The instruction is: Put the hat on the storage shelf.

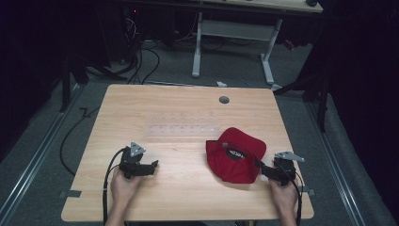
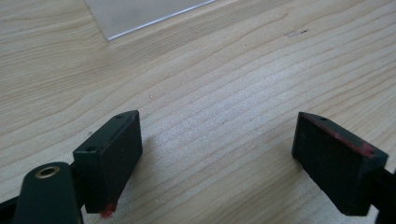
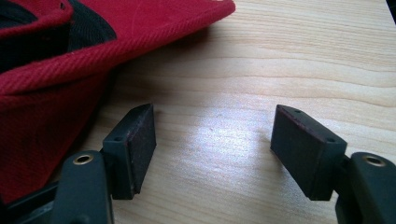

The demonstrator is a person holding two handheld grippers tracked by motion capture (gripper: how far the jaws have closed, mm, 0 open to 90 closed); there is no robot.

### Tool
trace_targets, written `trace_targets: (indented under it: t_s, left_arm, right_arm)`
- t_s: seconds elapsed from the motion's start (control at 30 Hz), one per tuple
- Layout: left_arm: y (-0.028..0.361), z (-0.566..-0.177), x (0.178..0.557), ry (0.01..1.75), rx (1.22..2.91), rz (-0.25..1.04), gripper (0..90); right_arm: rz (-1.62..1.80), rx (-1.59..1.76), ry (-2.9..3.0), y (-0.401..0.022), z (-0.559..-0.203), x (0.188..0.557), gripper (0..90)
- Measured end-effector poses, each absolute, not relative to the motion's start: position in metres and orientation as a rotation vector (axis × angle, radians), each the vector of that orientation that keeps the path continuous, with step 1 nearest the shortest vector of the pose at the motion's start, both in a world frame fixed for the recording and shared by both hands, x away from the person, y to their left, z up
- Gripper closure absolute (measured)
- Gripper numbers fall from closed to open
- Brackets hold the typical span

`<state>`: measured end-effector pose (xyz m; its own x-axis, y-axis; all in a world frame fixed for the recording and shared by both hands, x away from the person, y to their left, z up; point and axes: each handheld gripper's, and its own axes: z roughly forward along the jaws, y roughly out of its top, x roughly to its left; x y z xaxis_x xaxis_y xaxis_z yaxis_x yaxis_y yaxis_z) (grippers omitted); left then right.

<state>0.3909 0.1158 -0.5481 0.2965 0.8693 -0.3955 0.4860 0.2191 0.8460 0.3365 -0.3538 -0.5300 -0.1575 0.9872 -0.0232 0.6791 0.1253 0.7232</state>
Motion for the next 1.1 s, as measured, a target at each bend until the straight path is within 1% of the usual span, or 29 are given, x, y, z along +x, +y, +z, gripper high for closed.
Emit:
trace_targets:
  t_s: [0.73,0.77,0.83,0.97,1.1]
  left_arm:
    - [0.117,-0.548,0.392,1.357,1.415,0.432,17.5]
    - [0.117,-0.548,0.392,1.358,1.414,0.433,17.5]
    - [0.117,-0.548,0.392,1.358,1.414,0.433,17.5]
    - [0.117,-0.548,0.392,1.357,1.414,0.433,17.5]
    - [0.117,-0.548,0.392,1.358,1.413,0.433,17.5]
  right_arm:
    - [0.798,1.607,1.900,-0.354,-0.530,0.335,31.9]
    - [0.794,1.610,1.899,-0.354,-0.530,0.335,32.2]
    - [0.769,1.614,1.893,-0.354,-0.528,0.332,37.9]
    - [0.790,1.587,1.852,-0.355,-0.520,0.323,40.4]
    - [0.796,1.508,1.850,-0.354,-0.510,0.311,41.0]
